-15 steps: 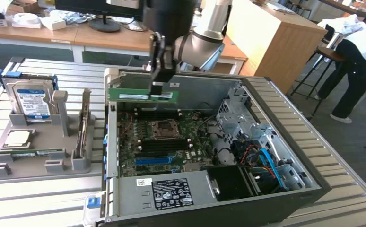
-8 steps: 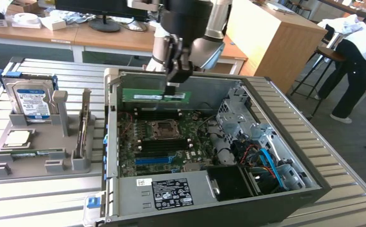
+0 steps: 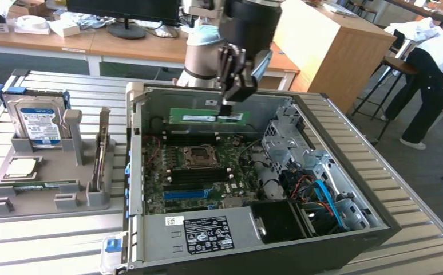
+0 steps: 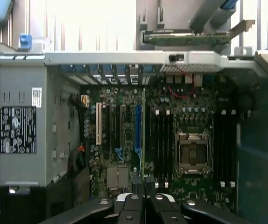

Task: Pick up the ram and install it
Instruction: 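Pick up the ram and move it above insertion slot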

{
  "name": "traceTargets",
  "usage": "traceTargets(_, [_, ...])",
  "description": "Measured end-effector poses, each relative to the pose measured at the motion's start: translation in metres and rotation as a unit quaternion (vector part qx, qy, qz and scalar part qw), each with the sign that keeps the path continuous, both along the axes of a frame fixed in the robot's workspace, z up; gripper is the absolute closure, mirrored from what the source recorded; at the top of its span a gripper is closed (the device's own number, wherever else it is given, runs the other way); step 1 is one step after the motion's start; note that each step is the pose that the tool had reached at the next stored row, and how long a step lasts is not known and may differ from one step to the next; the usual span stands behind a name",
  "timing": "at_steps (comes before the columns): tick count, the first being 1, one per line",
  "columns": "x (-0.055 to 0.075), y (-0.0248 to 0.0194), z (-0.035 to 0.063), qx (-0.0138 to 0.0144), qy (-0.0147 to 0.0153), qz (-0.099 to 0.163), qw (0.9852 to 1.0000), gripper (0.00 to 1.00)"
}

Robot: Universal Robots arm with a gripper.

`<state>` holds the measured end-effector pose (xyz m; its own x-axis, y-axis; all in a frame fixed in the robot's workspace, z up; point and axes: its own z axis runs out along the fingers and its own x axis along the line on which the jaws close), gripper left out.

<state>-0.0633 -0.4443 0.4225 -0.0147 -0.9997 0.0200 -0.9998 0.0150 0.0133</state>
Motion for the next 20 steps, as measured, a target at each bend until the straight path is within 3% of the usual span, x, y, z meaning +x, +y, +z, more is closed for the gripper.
traceTargets(5, [0.016, -0.0001, 0.0001, -0.0001, 0.0, 0.0, 1.0, 0.89])
traceTargets(11, [0.017, 0.0008, -0.0001, 0.0, 0.0, 0.0, 1.0, 0.89])
traceTargets(20, [0.017, 0.0172, -0.0006, 0.0, 0.0, 0.0, 1.0, 0.89])
